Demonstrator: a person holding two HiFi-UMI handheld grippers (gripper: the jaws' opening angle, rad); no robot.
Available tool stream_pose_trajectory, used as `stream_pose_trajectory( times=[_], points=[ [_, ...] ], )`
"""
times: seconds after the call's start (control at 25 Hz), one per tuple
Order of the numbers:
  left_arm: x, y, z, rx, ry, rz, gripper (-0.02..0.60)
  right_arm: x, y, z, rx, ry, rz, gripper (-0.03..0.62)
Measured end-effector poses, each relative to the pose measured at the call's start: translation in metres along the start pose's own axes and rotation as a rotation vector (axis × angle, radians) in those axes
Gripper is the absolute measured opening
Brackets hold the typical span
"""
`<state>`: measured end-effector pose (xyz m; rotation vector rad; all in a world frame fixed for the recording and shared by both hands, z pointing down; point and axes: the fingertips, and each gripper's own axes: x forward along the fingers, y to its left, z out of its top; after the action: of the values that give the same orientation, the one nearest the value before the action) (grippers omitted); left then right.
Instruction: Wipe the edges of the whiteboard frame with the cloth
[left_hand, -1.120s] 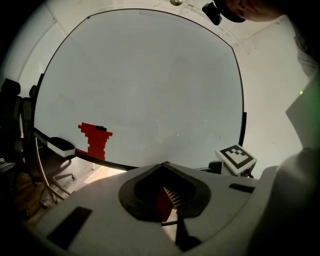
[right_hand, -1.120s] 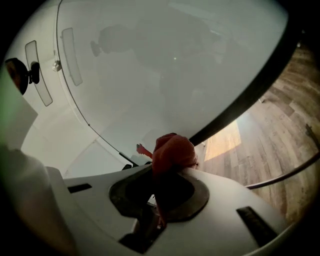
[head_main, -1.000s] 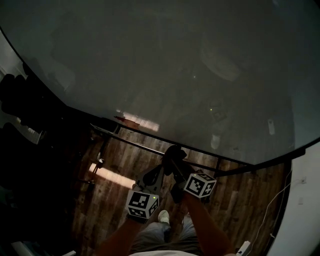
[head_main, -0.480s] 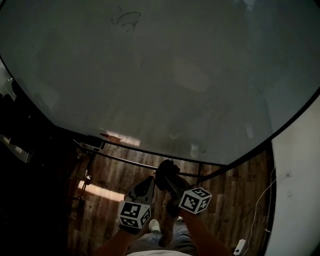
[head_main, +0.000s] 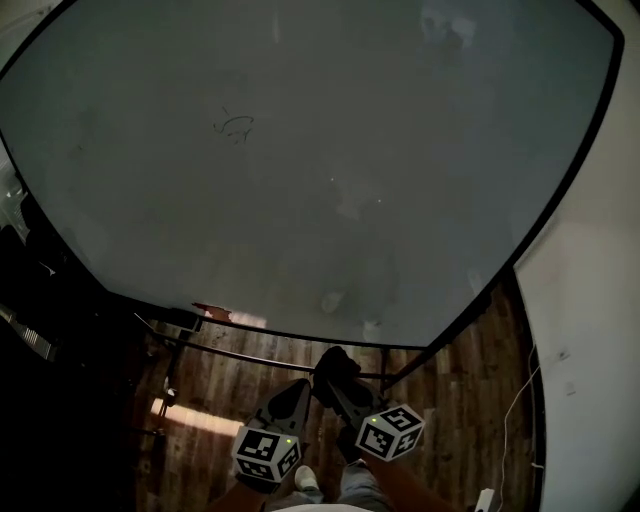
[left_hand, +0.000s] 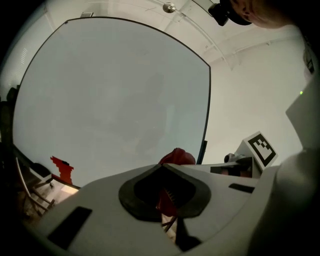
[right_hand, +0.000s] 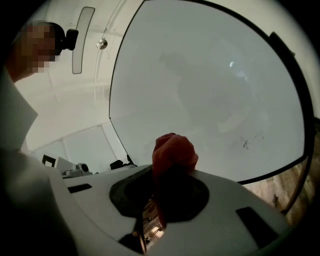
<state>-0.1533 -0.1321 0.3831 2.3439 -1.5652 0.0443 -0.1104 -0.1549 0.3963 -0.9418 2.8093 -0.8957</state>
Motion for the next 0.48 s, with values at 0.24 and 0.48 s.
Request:
stream_pose_trajectory(
  times=[0.24, 0.48],
  points=[
    [-0.001, -0.023, 0.022, 0.041, -0.028, -0.050, 0.008, -0.032, 0.007, 0.015, -0.096, -0.016, -0.053, 0.048],
    [0.001, -0.034, 0.027, 0.052, -0.041, -0.067, 0.008, -0.049, 0.000, 0.017, -0.105, -0.020, -0.103, 0.048]
  ],
)
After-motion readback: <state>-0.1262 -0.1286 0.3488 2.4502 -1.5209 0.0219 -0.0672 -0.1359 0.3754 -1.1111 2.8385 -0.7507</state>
